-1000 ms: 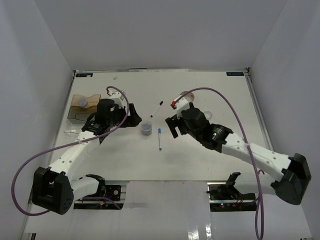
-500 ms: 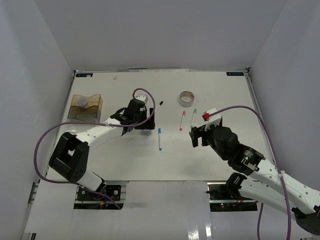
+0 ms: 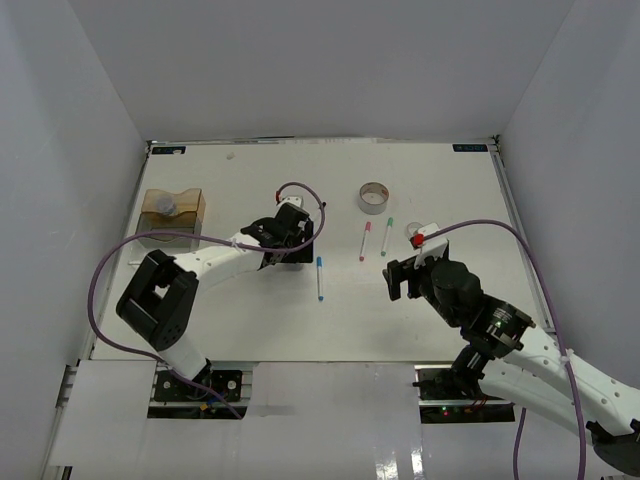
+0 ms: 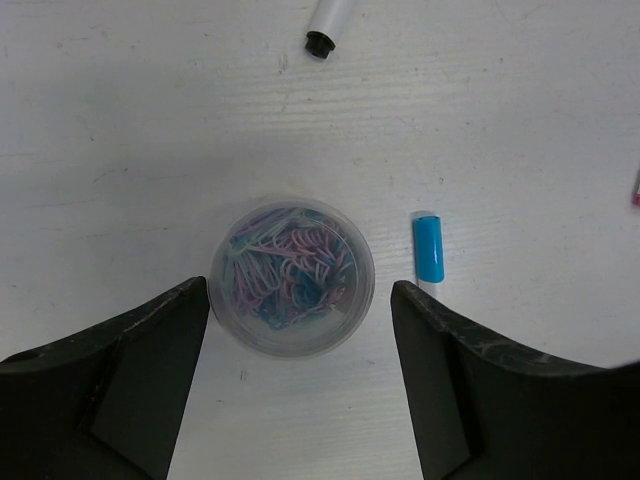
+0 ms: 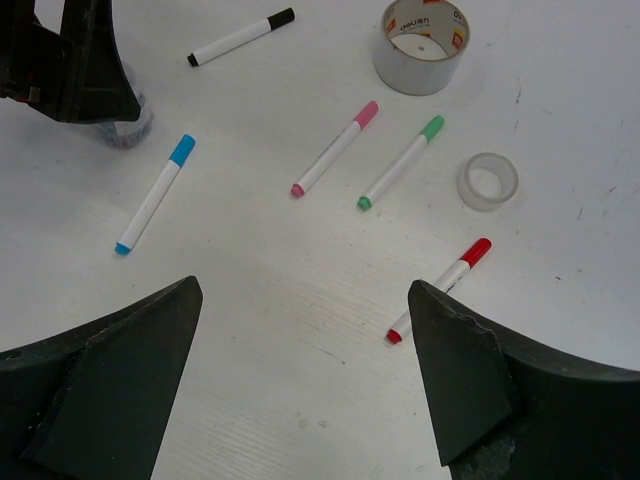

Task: Sort the stationery into containers
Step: Pick up the stationery from the center of the board, then place the stationery in the storage box.

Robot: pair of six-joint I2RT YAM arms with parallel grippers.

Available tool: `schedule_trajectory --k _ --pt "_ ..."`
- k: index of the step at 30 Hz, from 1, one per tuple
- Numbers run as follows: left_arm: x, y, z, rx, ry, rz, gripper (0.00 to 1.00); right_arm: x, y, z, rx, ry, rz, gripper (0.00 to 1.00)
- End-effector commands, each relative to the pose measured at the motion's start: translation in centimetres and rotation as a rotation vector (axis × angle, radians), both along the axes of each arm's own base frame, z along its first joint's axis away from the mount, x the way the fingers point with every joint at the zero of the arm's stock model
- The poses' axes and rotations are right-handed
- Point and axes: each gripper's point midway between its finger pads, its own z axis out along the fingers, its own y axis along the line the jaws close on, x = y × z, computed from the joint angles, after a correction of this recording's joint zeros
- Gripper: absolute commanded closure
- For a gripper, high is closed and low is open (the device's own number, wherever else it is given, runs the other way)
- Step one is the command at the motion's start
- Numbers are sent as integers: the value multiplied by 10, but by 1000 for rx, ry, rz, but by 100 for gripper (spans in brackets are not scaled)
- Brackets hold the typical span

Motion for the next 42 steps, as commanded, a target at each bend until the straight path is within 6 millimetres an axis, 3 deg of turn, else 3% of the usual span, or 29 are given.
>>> schedule_trajectory --k 1,5,11,16,19,22,23,25,26,28,29,30,31,35,37,38,39,42 --pt "6 -4 13 -2 -31 27 17 2 -3 3 21 -13 -22 10" --pt "5 -5 11 5 -22 27 25 2 -4 3 15 -12 -27 10" --pt "8 -4 26 -9 -50 41 47 1 -8 3 22 -22 -33 10" --pt "19 5 65 7 -140 72 53 -1 -9 4 27 -28 -26 10" --pt "34 21 92 31 -201 111 53 -2 -8 4 27 -27 -16 10" --pt "53 57 107 46 -222 180 53 -3 -7 5 28 -31 -9 10" --pt "62 83 113 46 -229 242 52 -2 -7 6 28 -32 -10 10" --pt "72 108 122 35 -243 294 51 -3 -7 5 29 -34 -6 10" --pt "80 134 128 37 -256 355 51 -3 -8 6 29 -38 -7 10" --pt "90 156 136 26 -272 388 51 -4 -8 7 38 -42 -1 10" --pt "98 180 140 21 -279 441 51 -5 -8 8 39 -44 1 10" --pt "103 187 141 0 -279 445 51 -5 -8 8 42 -45 2 10" --pt "109 207 144 -4 -289 486 51 -6 -8 10 50 -49 6 10" --pt "138 241 151 -13 -321 540 50 -6 -8 12 56 -53 9 10" --pt "151 244 137 -22 -286 539 48 -7 -7 12 58 -52 15 10" --pt "154 267 136 -17 -286 588 48 -7 -7 11 56 -52 17 10" --pt "161 272 139 -19 -295 598 48 -8 -6 11 56 -49 21 10" --pt "171 285 125 -13 -268 624 48 -8 -6 9 55 -46 24 10"
